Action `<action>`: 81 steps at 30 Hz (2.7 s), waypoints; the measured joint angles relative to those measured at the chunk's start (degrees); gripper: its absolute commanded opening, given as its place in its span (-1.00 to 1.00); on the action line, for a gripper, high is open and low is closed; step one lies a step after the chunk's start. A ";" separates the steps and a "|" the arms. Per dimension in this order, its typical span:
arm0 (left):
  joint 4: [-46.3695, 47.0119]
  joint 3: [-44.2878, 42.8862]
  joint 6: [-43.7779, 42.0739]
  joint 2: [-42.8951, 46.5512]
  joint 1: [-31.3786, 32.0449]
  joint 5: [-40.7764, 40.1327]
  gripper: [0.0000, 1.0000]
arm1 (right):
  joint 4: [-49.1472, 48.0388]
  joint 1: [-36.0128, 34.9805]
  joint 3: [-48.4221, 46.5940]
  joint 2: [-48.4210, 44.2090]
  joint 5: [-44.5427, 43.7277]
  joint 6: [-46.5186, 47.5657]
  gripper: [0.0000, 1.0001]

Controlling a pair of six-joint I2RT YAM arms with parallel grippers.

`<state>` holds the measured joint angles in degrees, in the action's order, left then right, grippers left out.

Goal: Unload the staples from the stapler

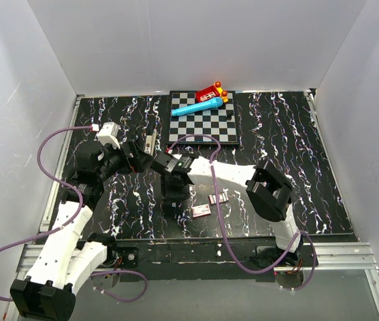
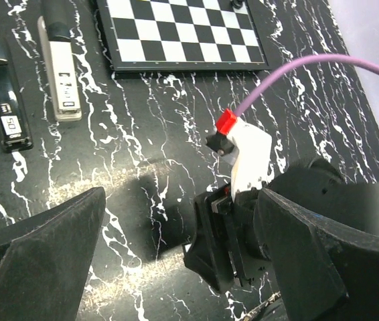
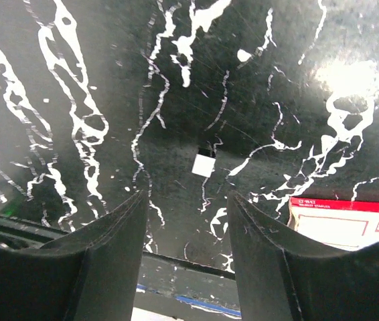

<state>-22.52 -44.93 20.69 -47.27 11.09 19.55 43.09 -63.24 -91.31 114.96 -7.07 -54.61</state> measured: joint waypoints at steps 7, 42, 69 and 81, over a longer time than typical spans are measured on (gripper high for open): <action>-1.20 0.00 0.81 1.22 0.00 -4.35 0.96 | 5.27 -1.53 -1.07 1.44 -2.01 -2.86 0.16; -1.49 0.00 1.46 2.64 0.00 -5.62 0.96 | 10.43 -1.92 -8.68 10.29 -2.93 -8.17 -0.12; -1.49 0.00 1.44 2.21 0.00 -5.55 0.96 | 10.69 -1.92 -9.40 11.13 -2.01 -5.97 -0.73; -1.51 0.00 1.44 1.46 0.02 -5.53 0.96 | 11.74 -2.29 -5.22 1.14 -8.52 -0.15 -0.73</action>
<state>-24.03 -44.93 22.13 -45.80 11.11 14.02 54.83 -65.54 -96.53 116.09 -15.59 -54.76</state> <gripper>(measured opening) 0.981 0.220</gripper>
